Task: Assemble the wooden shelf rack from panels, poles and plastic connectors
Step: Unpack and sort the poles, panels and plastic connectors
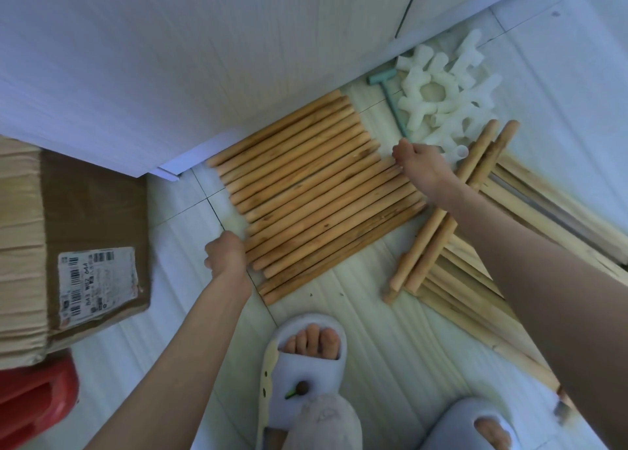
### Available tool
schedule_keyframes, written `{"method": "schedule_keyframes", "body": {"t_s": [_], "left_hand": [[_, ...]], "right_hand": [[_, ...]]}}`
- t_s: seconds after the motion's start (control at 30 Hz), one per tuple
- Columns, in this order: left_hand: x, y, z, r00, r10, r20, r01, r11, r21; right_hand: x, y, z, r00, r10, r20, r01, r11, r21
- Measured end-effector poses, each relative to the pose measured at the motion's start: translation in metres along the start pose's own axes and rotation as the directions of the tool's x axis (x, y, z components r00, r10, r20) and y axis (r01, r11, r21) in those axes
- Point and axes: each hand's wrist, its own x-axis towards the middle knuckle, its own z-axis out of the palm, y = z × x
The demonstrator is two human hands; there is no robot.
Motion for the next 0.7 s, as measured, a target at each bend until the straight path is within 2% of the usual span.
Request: {"method": "schedule_keyframes", "body": {"t_s": [0.1,0.2,0.37,0.5,0.7], "left_hand": [[0.003,-0.003,-0.004,1.0,0.016,0.023,-0.014,0.998,-0.059],[-0.002,-0.007,-0.012,1.0,-0.015,0.015,0.016,0.999,-0.039],[-0.014,-0.013,-0.018,0.988,-0.089,0.123,0.1,0.991,-0.086],[-0.021,-0.012,-0.017,0.981,-0.063,0.186,0.081,0.992,-0.096],[-0.029,-0.012,-0.017,0.979,-0.024,0.201,0.042,0.995,-0.089]], "right_hand": [[-0.001,0.002,-0.002,0.998,-0.036,-0.044,0.037,0.999,0.026],[-0.001,0.008,-0.005,0.997,-0.05,-0.065,0.049,0.999,-0.016],[-0.004,0.013,-0.004,0.996,-0.034,-0.078,0.03,0.998,-0.061],[-0.004,0.013,0.0,0.998,-0.024,-0.057,0.022,0.999,-0.035],[-0.001,0.019,-0.001,0.998,-0.03,-0.058,0.025,0.997,-0.073]]}}
